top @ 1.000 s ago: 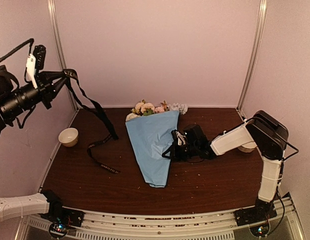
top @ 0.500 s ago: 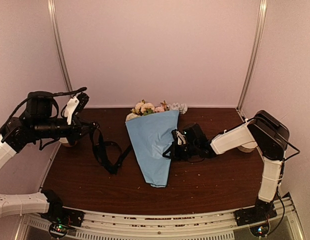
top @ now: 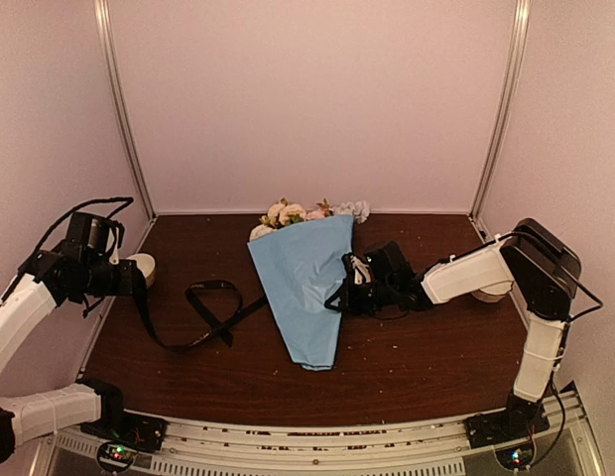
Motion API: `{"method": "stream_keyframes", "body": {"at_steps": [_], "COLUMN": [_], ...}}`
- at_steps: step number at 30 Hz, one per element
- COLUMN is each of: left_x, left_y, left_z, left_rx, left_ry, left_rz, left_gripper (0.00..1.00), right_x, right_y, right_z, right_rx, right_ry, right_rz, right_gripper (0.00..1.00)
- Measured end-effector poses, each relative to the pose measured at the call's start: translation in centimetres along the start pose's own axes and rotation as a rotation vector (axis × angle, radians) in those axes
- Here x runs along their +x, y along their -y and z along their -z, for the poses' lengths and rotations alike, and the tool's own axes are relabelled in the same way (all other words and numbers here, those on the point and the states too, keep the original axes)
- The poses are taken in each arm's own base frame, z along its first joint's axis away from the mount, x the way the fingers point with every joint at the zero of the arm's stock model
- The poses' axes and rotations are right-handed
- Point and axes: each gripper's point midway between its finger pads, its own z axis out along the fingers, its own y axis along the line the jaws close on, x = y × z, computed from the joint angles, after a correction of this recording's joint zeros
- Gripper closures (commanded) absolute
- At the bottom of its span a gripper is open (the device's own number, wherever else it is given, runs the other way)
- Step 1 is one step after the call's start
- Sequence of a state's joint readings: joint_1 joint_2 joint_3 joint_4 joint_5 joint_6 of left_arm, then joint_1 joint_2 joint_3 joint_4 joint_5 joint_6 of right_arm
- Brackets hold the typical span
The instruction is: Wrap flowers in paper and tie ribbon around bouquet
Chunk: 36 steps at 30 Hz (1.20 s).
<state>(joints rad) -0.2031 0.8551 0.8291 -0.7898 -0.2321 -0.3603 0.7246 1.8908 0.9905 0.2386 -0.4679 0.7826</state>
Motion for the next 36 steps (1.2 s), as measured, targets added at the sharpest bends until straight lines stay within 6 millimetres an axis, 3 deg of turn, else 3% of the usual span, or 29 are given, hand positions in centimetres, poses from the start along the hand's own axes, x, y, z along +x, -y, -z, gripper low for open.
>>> {"method": "stream_keyframes", "body": {"at_steps": [2,6,12,15,22,26,28,31,34,36], "left_x": [-0.4,0.4,-0.4,-0.3,0.1,0.7,1.8,5.2,8.0,8.8], "left_y": [-0.1,0.3,3.4,4.5,4.1,7.5,10.5,13.7,15.1,15.8], "left_z": [-0.9,-2.9,-2.0,-2.7,-5.8,-7.4,-7.8,-7.2,-6.1,-5.2], "left_rx": [-0.033,-0.045,0.046,0.030,-0.052,0.042,0.115,0.221,0.332,0.418], "left_ry": [-0.035,-0.111,-0.038,-0.062,-0.160,-0.303,-0.365,-0.469,-0.562,-0.585], "left_rz": [-0.003,-0.022,-0.090,-0.154,-0.201,-0.318,-0.424,-0.559,-0.629,-0.628], "left_gripper": [0.21,0.21,0.15,0.03,0.02,0.02,0.02,0.02,0.02,0.02], "right_x": [0.0,0.0,0.0,0.0,0.0,0.1,0.1,0.0,-0.2,-0.3], "right_y": [0.0,0.0,0.0,0.0,0.0,0.0,0.1,-0.1,-0.5,-0.7], "right_z": [0.1,0.1,0.1,0.2,0.2,0.2,0.2,0.4,0.8,0.9], "right_rx": [0.003,0.003,0.005,0.004,0.005,0.006,0.008,0.009,0.002,-0.001], "right_ry": [-0.001,-0.001,-0.003,-0.002,-0.002,-0.004,-0.006,-0.005,0.001,0.004], "right_rz": [0.002,0.012,0.018,0.018,0.018,0.018,0.018,0.022,0.029,0.034], "right_gripper": [1.00,1.00,1.00,1.00,1.00,1.00,1.00,1.00,1.00,1.00]}}
